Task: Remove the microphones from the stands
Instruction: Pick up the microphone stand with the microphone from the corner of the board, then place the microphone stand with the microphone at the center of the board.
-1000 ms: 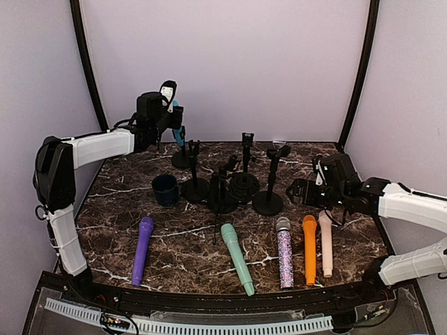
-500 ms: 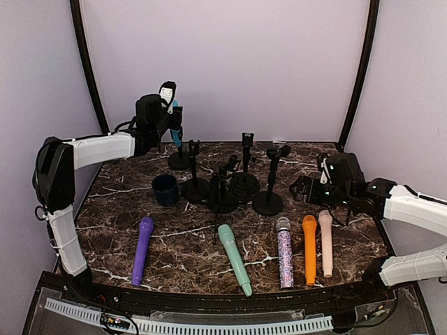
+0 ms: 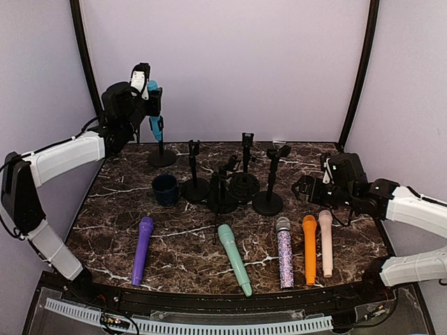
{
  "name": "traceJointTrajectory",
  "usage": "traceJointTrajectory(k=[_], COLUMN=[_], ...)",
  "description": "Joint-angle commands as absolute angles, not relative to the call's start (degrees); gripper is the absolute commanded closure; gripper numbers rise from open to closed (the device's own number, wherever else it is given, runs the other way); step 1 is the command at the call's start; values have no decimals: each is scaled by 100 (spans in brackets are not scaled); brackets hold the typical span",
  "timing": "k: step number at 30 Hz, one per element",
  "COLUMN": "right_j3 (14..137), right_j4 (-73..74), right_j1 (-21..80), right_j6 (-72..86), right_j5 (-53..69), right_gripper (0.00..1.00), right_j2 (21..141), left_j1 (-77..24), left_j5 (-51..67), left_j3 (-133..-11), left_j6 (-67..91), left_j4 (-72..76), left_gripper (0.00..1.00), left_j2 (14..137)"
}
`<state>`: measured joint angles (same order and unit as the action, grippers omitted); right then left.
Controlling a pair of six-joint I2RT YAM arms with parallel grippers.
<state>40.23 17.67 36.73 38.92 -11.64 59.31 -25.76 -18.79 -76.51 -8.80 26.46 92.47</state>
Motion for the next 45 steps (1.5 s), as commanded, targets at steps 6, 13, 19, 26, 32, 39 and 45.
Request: traceJointTrajectory(k=[6,13,19,26,32,39,45], right_j3=[3952,3786,3671,3570,3493,3350,3322], right_j4=[1863,1828,1957,2019,1753,1190,740], right_j1=[3636,3639,3639,3639,3647,3685,3904], right_j6=[3965,3955,3954,3975,3870,3816,3699], right_j5=[-1260,-1012,-896,-767,-346,172,524], right_gripper=[1,1,1,1,2,3,3], right_j2=[5617,5179,4817,4539,4494,4524,4454], left_j1=[-2549,-2549,-2549,-2549,-2568,-2731,-3129], left_j5=[-330,803,2278,3412,4289,4392,4372], left_j3=[-7718,-7548,-7062,-5992,-4911,-4159,-3852], left_j6=[-604,-366,-214,246,1015,1422,1456], left_j4=[2319,1194,492,658,1716,2557,2834], left_gripper=[100,100,100,100,100,100,100], left_j2=[7574,6536,5870,5282,5079,4908,4988])
